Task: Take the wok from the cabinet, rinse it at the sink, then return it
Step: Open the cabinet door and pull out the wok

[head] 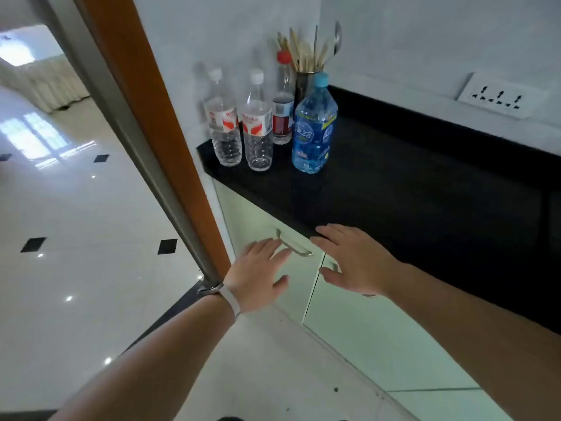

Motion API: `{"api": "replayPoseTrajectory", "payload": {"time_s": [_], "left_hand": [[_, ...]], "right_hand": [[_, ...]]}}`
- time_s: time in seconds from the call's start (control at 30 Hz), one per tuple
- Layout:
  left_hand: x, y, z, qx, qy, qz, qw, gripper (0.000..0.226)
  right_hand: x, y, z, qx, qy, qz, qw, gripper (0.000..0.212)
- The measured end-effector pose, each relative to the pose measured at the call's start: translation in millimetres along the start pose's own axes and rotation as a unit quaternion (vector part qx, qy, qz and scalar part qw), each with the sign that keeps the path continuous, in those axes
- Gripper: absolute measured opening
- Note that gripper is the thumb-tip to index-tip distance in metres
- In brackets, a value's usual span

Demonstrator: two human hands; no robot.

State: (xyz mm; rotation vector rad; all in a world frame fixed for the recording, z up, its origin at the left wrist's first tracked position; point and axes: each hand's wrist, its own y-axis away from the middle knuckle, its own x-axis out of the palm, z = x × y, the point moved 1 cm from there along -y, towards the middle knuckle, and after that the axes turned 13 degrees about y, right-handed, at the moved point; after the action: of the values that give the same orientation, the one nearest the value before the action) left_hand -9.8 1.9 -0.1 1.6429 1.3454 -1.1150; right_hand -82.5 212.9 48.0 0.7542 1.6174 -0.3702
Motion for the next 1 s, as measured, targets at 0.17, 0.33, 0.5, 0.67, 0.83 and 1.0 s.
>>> {"api": "replayPoseTrajectory", "payload": {"time_s": [0.17, 0.33, 0.5, 0.67, 0.83, 1.0], "left_hand": [[61.3, -32.3, 22.2, 0.073, -0.036, -0.06, 0.995, 0.054], [113.1, -59.6, 38.1, 0.174, -0.077, -0.159, 0.969, 0.056], [145.1, -75.6, 46.9, 0.202, -0.096, -0.249, 0.942, 0.064], [147.0, -67.1, 37.1, 0.164, -0.062, -0.255, 0.951, 0.061], [139.4, -57.3, 37.6, 0.135, -0.049, -0.302, 0.943, 0.059], [141.6, -39.7, 36.1, 0.108, 0.013, -0.355, 0.929, 0.083]], "right_hand": [[35.9, -20.7, -2.3, 0.004, 0.052, -0.057, 0.997, 0.072], [50.5, -27.0, -0.3, 0.0, 0.1, -0.108, 0.989, 0.078], [62.6, -25.8, 3.8, 0.01, 0.154, -0.154, 0.976, 0.079], [60.9, -22.1, 4.9, 0.014, 0.118, -0.147, 0.982, 0.078], [57.1, -20.5, 4.5, 0.015, 0.107, -0.142, 0.984, 0.078], [61.8, -21.7, 3.3, 0.016, 0.124, -0.152, 0.98, 0.078]]}}
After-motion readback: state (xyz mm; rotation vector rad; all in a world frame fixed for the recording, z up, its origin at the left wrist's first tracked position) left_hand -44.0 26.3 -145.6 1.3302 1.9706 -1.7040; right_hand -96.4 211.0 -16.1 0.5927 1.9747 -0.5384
